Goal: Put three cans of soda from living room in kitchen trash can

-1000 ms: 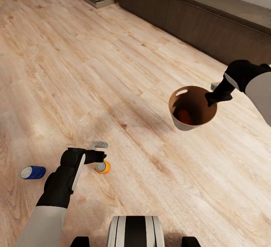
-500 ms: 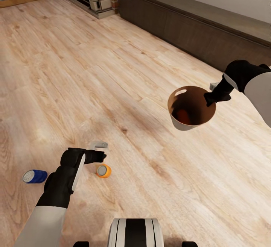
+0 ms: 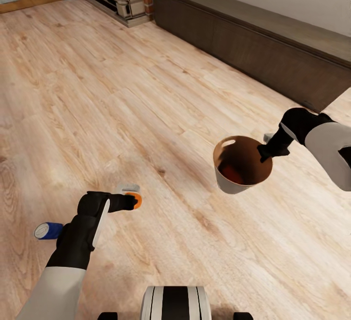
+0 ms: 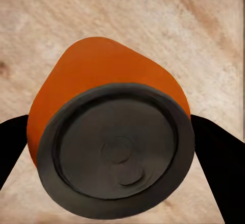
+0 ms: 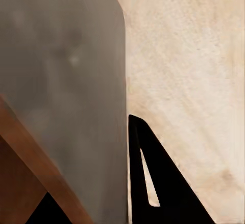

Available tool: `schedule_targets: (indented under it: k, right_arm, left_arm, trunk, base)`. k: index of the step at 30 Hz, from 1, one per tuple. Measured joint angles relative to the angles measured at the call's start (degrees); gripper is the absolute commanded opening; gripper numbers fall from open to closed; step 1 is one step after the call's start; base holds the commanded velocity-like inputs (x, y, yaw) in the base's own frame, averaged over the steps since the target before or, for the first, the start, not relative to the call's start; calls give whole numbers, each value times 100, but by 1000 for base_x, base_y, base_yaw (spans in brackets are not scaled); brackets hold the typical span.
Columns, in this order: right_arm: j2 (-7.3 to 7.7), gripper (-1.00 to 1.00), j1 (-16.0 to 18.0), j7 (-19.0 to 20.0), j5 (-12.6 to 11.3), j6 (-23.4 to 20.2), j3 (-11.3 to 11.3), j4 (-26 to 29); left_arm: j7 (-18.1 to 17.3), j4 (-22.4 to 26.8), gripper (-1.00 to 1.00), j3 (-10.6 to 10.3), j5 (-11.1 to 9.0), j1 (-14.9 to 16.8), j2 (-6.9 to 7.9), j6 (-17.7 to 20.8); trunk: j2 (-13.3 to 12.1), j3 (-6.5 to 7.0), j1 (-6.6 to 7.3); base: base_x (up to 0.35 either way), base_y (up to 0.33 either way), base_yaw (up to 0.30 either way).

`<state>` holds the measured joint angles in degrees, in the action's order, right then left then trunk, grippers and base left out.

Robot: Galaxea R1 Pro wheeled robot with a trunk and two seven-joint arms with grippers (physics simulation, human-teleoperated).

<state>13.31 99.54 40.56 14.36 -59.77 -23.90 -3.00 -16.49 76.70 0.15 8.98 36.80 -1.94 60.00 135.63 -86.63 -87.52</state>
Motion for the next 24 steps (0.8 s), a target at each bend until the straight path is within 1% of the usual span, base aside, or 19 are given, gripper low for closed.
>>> schedule_targets:
  k: [1,3,4,5,6,7,9,11,12,13,16,18,21,22,23,24]
  right_arm:
    - [-7,-100,-157,106,-4,2,-1,10]
    - [-10,-100,-320,181,-25,-10,35,38]
    - [-7,-100,-463,223,-38,24,82,66]
    - [-4,-100,-621,261,-108,-22,122,27]
    - [0,-100,-832,286,-131,-22,153,43]
    - [0,-100,-928,287,-101,-21,94,46]
    - [-8,-100,-1037,282,87,50,-62,72]
    - [-29,-100,-1116,282,133,50,-160,67]
    - [-36,-100,-1129,286,128,73,-138,73]
    - [-48,-100,-1155,304,66,41,-86,68]
    - [-64,-100,-1181,334,-131,-15,152,75]
    - [-69,-100,-1196,339,-159,-20,184,72]
    - [-80,-100,-1262,329,-37,18,24,73]
    - [-126,-100,-1390,327,25,68,-37,124]
    - [-173,-100,-1443,329,31,11,-95,100]
    - [-202,-100,-1466,320,68,36,-107,139]
  left_arm:
    - [-8,-1,-100,4,3,1,7,0]
    - [-12,-2,-100,7,4,2,11,0]
    - [-15,-4,-100,8,5,2,13,0]
    - [-18,-3,-100,9,0,3,15,0]
    - [-19,-4,-100,10,-5,3,20,0]
    - [-20,-4,-100,11,-6,3,21,0]
    - [-23,-5,-100,11,-10,3,24,0]
    - [-26,-4,-100,12,-11,2,26,0]
    - [-27,-5,-100,11,-9,2,26,0]
    - [-28,-5,-100,12,-3,2,27,0]
    - [-29,-6,-100,7,-8,3,27,0]
    - [-29,-7,-100,3,-15,3,24,0]
    - [-31,-6,-100,-2,-18,3,21,0]
    - [-65,0,-100,-2,-30,3,23,0]
    - [-99,18,-100,-3,-30,3,30,0]
    - [-127,27,-100,-4,-31,3,33,0]
  trunk:
    - [-40,18,22]
    - [-120,54,66]
    - [-160,72,88]
    - [-201,90,110]
    - [-241,108,132]
    - [-281,126,154]
    - [-361,162,198]
    - [-441,198,243]
    - [-481,216,265]
    - [-521,234,287]
    - [-641,288,353]
    - [-721,324,397]
    - [-842,378,462]
    - [-882,395,484]
    - [-922,413,506]
    - [-962,431,528]
  base:
    - [0,0,0]
    - [0,0,0]
    - [0,0,0]
    - [0,0,0]
    - [0,0,0]
    - [0,0,0]
    - [0,0,0]
    - [0,0,0]
    - [0,0,0]
    - [0,0,0]
    - [0,0,0]
    - [0,0,0]
    - [0,0,0]
    - [0,0,0]
    - [0,0,0]
    - [0,0,0]
